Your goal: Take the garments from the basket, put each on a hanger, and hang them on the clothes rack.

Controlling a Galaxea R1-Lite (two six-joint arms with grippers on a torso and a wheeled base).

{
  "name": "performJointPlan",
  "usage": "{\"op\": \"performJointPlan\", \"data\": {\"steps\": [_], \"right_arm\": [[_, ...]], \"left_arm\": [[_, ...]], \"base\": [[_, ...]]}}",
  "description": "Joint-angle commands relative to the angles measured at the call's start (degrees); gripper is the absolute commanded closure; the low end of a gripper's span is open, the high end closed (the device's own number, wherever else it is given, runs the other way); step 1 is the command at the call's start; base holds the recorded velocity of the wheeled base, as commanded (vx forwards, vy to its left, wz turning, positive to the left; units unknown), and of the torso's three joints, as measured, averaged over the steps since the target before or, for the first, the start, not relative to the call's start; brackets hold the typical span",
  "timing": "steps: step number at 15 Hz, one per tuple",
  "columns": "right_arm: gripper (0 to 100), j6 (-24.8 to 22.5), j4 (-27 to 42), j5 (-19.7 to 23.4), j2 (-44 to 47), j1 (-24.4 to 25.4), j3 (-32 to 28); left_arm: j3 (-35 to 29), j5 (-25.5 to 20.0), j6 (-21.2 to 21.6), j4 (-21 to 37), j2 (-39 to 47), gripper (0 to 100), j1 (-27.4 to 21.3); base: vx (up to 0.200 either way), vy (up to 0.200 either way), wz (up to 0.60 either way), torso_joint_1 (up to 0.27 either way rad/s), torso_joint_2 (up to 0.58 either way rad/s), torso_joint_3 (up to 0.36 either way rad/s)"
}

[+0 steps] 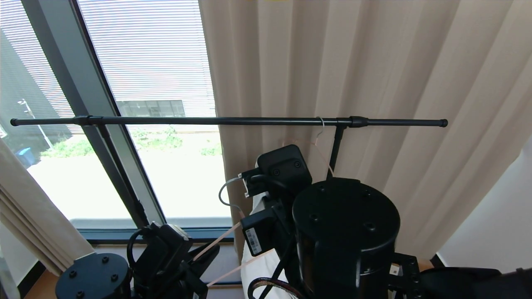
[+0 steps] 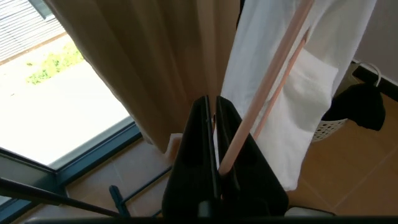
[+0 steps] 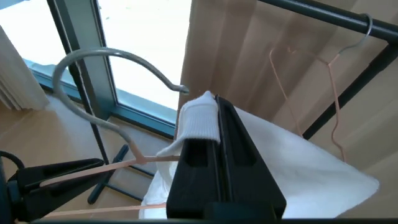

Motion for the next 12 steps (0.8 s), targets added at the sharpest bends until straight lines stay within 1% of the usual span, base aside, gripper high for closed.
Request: {"op": "performJointPlan", "data": {"steps": [1,3,5,7,8,10,12], "right_arm": [[100,0.2,-0.03,0.17,0.28,1.21,0.45],[100,0.46,-0.03,0.35,0.2,2.88,0.62],[100,0.55,-0.03,0.43,0.11,2.88,0.71],[100,0.46,-0.91,0.52,-0.59,2.53,0.89],[100,0.11,-1.79,1.22,-0.95,1.83,0.89],[100,0.02,-1.79,1.31,-1.74,1.04,0.8],[100,0.02,-1.79,1.31,-1.65,1.04,0.8]], "left_arm": [[0.0,-0.2,-0.25,-0.08,-0.28,100,0.09],[0.0,-0.64,-0.43,-0.08,-0.19,100,0.18],[0.0,-0.64,-0.52,-0.08,-0.28,100,0.18],[0.0,-0.73,-1.4,-0.08,-0.81,100,0.18],[0.0,-0.9,-2.19,-0.08,-1.51,100,0.18],[0.0,-2.75,-2.27,-0.08,-2.3,100,0.18],[0.0,-2.84,-2.36,-0.08,-2.48,100,0.09]], "base": [[0.0,0.0,0.0,0.0,0.0,0.0],[0.0,0.0,0.0,0.0,0.0,0.0],[0.0,0.0,0.0,0.0,0.0,0.0],[0.0,0.0,0.0,0.0,0.0,0.0],[0.0,0.0,0.0,0.0,0.0,0.0],[0.0,0.0,0.0,0.0,0.0,0.0],[0.0,0.0,0.0,0.0,0.0,0.0]]}}
